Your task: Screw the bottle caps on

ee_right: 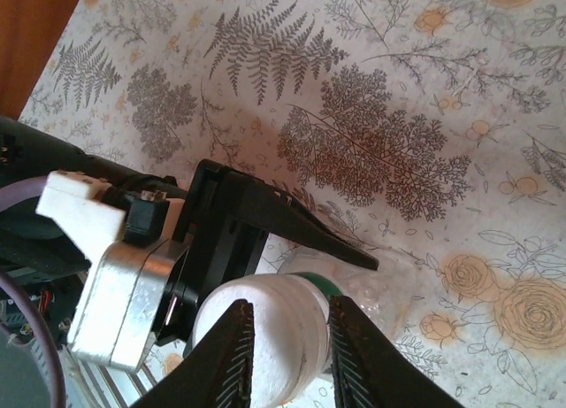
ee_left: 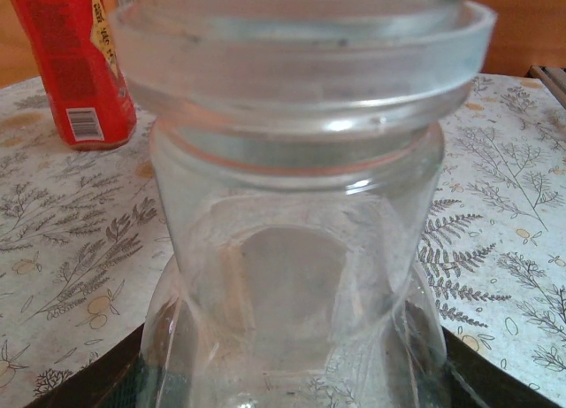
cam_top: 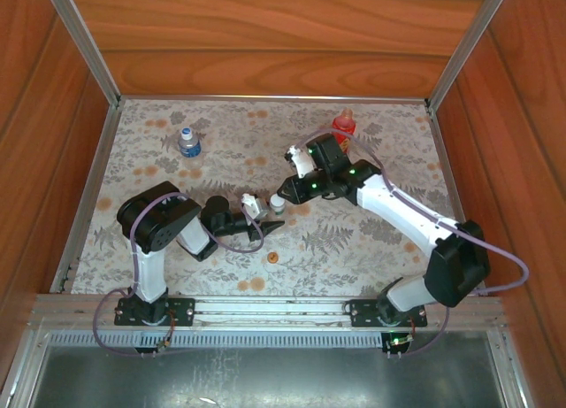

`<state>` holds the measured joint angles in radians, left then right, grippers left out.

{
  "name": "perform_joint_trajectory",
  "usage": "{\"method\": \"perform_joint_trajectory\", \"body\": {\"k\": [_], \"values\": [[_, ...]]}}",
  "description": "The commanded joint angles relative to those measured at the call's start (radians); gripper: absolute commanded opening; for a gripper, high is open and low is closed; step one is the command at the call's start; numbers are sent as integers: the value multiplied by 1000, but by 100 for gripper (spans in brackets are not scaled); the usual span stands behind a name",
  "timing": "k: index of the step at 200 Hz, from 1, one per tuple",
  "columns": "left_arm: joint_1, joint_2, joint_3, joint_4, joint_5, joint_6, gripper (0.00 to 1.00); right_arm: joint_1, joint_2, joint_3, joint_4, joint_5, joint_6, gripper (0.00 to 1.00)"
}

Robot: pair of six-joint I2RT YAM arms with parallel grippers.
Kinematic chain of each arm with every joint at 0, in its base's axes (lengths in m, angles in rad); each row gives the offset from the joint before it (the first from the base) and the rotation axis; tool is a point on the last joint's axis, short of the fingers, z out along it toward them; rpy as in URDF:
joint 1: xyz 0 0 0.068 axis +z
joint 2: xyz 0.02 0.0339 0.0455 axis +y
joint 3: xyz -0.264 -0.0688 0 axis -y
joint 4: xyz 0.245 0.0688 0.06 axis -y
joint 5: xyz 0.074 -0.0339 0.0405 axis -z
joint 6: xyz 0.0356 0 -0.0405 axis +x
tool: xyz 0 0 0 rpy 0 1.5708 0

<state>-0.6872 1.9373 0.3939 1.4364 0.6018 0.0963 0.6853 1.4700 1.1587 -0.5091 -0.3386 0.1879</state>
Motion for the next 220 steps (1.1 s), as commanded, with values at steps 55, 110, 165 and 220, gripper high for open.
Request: {"method": "perform_joint_trajectory", "body": {"k": [55,110,165,220], "values": [[8,26,8,-21,22,-19,51,-1,-85,-111,-32,-164,-5,18],[8,27,11,-21,22,-22,51,-6,-156,-97,-44,-61,-3,18],[9,27,13,-21,22,-24,51,-36,-28,-1,-23,-53,-33,27],[8,23,12,-21,23,-24,51,-37,-15,-19,-62,-144,-76,18]]}}
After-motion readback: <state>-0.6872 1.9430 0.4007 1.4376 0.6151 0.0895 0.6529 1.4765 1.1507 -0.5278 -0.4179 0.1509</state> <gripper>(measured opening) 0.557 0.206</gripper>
